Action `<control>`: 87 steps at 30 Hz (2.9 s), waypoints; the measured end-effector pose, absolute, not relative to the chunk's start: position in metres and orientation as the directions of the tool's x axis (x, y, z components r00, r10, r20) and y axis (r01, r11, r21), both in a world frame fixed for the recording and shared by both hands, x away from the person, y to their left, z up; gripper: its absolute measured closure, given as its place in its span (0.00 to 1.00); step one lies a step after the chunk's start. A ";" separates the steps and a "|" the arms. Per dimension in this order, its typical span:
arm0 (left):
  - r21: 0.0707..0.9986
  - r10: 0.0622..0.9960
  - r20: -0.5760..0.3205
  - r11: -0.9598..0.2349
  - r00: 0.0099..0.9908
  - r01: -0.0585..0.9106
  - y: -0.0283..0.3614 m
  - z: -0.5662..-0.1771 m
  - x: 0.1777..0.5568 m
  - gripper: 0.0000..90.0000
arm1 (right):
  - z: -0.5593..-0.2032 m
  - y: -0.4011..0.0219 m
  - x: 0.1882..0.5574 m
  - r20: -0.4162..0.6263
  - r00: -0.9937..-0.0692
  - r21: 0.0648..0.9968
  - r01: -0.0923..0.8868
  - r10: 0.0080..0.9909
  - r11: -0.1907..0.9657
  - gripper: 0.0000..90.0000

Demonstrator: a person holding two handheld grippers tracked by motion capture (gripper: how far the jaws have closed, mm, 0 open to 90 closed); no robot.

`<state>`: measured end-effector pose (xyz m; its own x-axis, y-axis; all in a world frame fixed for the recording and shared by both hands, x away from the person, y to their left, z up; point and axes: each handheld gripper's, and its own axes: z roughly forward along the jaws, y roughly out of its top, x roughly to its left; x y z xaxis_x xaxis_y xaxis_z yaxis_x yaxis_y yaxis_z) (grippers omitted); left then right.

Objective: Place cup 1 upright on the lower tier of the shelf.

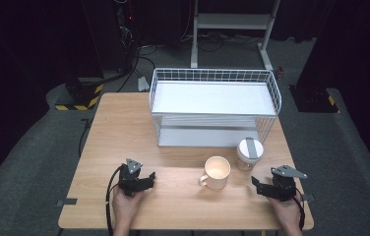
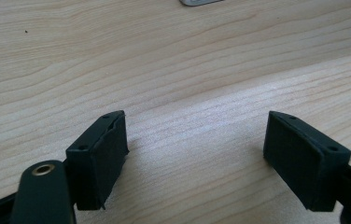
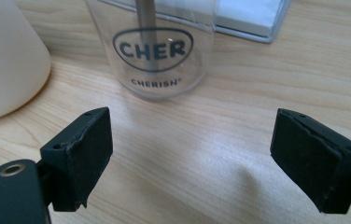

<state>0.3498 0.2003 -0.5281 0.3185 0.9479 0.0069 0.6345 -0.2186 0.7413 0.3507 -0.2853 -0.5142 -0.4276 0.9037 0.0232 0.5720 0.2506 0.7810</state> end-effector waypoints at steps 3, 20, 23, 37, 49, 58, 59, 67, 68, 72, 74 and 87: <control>0.741 0.948 0.007 -0.219 0.319 0.634 0.200 -0.528 0.350 0.24 | -0.512 -0.282 0.352 0.027 -0.431 0.785 0.568 0.902 0.248 0.14; 0.741 0.948 0.007 -0.219 0.319 0.635 0.200 -0.528 0.350 0.24 | -0.499 -0.268 0.366 0.017 -0.460 0.813 0.523 0.888 0.256 0.13; 0.741 0.948 0.007 -0.219 0.318 0.635 0.200 -0.528 0.350 0.24 | -0.498 -0.265 0.369 0.023 -0.462 0.818 0.518 0.887 0.249 0.13; 0.741 0.948 0.008 -0.219 0.318 0.635 0.200 -0.528 0.350 0.24 | -0.496 -0.255 0.387 0.038 -0.461 0.825 0.515 0.887 0.233 0.13; 0.741 0.949 0.008 -0.217 0.315 0.636 0.200 -0.528 0.350 0.24 | -0.499 -0.246 0.396 0.020 -0.464 0.829 0.503 0.886 0.245 0.14; 0.741 0.949 0.008 -0.217 0.315 0.635 0.200 -0.528 0.350 0.24 | -0.499 -0.240 0.403 0.002 -0.453 0.824 0.506 0.892 0.255 0.18; 0.741 0.949 0.007 -0.217 0.315 0.636 0.200 -0.528 0.350 0.24 | -0.499 -0.239 0.402 -0.003 -0.451 0.826 0.503 0.892 0.256 0.18; 0.741 0.949 0.007 -0.216 0.315 0.636 0.200 -0.528 0.350 0.24 | -0.499 -0.238 0.403 -0.015 -0.452 0.834 0.486 0.892 0.260 0.21; 0.741 0.949 0.007 -0.216 0.315 0.635 0.200 -0.528 0.350 0.24 | -0.499 -0.238 0.402 -0.008 -0.450 0.834 0.490 0.893 0.254 0.21; 0.742 0.949 0.008 -0.217 0.315 0.635 0.200 -0.528 0.350 0.24 | -0.499 -0.238 0.403 -0.013 -0.451 0.835 0.485 0.893 0.258 0.21; 0.742 0.949 0.007 -0.217 0.315 0.635 0.200 -0.528 0.350 0.24 | -0.499 -0.238 0.404 -0.009 -0.451 0.835 0.488 0.893 0.255 0.21; 0.741 0.949 0.006 -0.215 0.314 0.636 0.200 -0.528 0.350 0.24 | -0.489 -0.233 0.410 0.004 -0.477 0.838 0.481 0.879 0.258 0.21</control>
<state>0.3498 0.2002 -0.5282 0.3140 0.9494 0.0064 0.6361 -0.2154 0.7409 0.4095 -0.2326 -0.4888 -0.4775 0.8786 0.0036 0.4809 0.2579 0.8380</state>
